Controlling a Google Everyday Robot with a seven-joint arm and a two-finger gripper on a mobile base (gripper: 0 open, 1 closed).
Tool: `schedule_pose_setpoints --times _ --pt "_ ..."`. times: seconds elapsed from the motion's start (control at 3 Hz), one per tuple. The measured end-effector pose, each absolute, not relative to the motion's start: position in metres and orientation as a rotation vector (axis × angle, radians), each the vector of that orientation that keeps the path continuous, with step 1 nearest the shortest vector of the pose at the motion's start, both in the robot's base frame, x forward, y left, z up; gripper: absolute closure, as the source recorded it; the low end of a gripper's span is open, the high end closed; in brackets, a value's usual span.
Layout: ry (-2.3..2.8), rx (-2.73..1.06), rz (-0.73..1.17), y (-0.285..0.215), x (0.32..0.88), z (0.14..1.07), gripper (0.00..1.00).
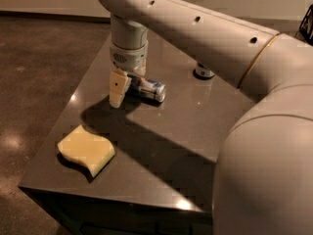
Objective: Place redbull can upright
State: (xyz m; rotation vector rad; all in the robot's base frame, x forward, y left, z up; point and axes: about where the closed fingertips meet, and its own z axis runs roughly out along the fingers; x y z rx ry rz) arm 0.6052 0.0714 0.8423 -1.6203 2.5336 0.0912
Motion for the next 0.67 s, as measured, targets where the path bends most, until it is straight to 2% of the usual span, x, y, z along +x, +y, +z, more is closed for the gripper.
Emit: schedule_pose_setpoints --times 0.67 --pt "2.412 -1.649 0.228 0.074 0.607 0.857 0.64"
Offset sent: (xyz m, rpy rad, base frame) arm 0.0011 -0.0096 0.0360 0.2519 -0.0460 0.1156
